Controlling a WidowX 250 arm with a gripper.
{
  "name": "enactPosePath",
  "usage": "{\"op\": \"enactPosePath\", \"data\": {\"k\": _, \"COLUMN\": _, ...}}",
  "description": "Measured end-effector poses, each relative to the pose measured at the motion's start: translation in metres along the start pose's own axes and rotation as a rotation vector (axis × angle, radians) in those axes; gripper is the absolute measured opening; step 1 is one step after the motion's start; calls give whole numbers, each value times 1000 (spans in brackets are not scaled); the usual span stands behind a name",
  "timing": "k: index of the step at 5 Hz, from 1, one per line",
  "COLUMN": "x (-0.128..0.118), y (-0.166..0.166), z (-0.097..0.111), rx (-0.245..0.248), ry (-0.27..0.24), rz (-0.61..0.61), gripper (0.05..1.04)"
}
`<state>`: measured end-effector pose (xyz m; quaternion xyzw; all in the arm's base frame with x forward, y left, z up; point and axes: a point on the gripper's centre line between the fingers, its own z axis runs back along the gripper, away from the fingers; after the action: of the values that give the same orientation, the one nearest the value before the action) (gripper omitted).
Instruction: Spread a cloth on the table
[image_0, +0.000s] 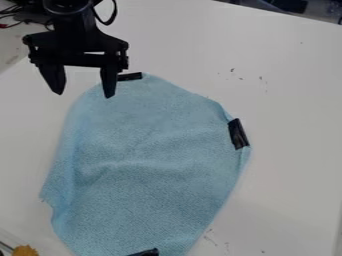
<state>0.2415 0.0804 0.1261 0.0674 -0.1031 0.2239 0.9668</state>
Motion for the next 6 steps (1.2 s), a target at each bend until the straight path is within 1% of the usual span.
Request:
{"op": "enactPosePath", "data": {"k": 1, "x": -6, "y": -1, "z": -6, "rx": 2, "ry": 26, "rz": 7, "gripper": 999}}
{"op": "enactPosePath", "data": {"k": 2, "x": -37, "y": -17, "z": -13, "rx": -28, "ry": 36, "rz": 41, "gripper": 999}}
{"op": "enactPosePath", "data": {"k": 3, "x": -72, "y": -35, "z": -13, "rx": -45, "ry": 29, "rz": 88, "gripper": 1000}}
{"op": "enactPosePath", "data": {"k": 4, "x": -100, "y": -49, "z": -27, "rx": -61, "ry": 47, "rz": 136, "gripper": 999}}
{"op": "enactPosePath", "data": {"k": 5, "x": -99, "y": -54, "z": -51, "rx": -87, "ry": 73, "rz": 123, "gripper": 999}}
{"op": "enactPosePath", "data": {"k": 6, "x": -93, "y": -56, "z": -75, "rx": -121, "ry": 94, "rz": 70, "gripper": 999}}
